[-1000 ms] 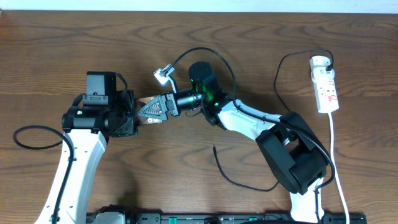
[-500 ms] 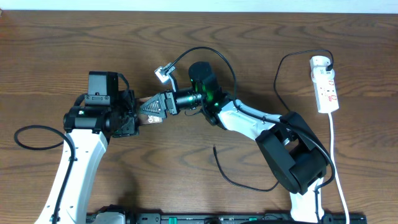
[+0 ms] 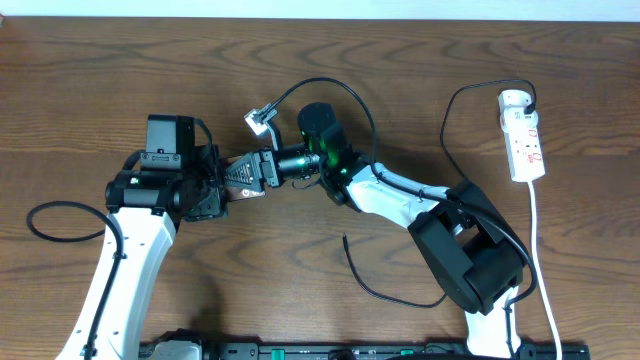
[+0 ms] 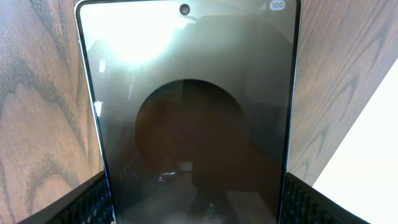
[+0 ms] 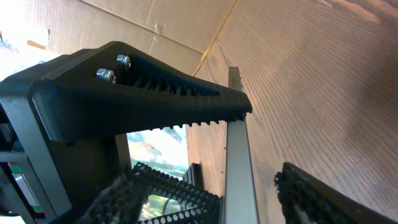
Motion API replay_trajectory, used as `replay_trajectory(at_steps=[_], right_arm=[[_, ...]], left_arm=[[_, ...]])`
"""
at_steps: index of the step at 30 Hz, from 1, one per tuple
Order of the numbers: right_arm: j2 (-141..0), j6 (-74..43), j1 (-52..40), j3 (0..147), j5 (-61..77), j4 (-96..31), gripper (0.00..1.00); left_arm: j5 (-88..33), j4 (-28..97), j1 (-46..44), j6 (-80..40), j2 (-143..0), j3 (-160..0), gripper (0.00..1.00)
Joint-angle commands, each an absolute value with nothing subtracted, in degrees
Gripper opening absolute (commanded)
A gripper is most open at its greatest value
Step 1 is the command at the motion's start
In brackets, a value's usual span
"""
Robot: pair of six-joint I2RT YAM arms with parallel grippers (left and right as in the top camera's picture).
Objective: Plug charger to phone and switch on socket
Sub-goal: 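Close the right gripper on the phone's side edge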
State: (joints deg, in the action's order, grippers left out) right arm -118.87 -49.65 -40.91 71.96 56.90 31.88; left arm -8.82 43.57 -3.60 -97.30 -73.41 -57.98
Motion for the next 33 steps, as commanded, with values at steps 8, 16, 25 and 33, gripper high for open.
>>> replay_trajectory(at_steps=[8, 16, 25, 33], right_arm=[[-118.5, -49.7, -41.4, 72.8, 56.5, 31.9, 0.53], [-118.5, -49.7, -41.8, 72.8, 56.5, 31.9, 0.45], [-118.5, -49.7, -42.7, 72.8, 56.9, 31.9, 0.37], [-118.5, -49.7, -42.7, 72.8, 56.9, 31.9, 0.29]], left_arm=[[-8.3, 43.7, -3.7, -97.6, -73.4, -59.8, 0.07], [-8.3, 43.7, -3.7, -97.6, -73.4, -59.8, 0.07], [-8.3, 43.7, -3.7, -97.6, -73.4, -59.8, 0.07], [-8.3, 43.7, -3.7, -97.6, -73.4, -59.8, 0.07]])
